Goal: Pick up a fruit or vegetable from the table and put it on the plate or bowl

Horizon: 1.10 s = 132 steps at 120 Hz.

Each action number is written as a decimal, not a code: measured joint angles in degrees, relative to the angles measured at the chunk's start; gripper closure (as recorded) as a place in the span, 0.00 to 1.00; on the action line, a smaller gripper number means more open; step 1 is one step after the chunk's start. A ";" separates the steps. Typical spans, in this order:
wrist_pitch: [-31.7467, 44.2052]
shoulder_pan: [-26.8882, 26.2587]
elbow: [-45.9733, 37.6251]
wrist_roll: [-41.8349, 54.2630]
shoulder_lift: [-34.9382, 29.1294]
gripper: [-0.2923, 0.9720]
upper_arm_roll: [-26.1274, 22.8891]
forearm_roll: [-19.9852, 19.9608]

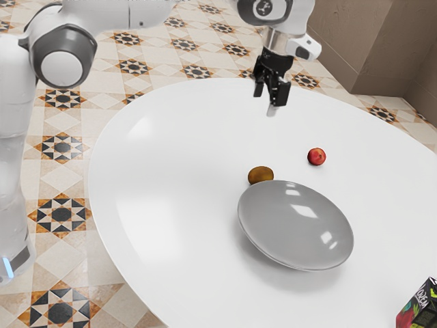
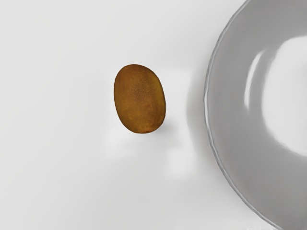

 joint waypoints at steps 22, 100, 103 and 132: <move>-0.66 -0.02 0.65 0.02 0.07 0.23 -0.13 0.31; 1.43 -0.22 -11.96 4.32 -5.20 0.23 0.38 1.45; 1.63 -0.25 -11.99 5.28 -5.18 0.23 0.37 1.93; 2.74 -0.35 -12.05 19.99 -4.61 0.23 0.07 6.27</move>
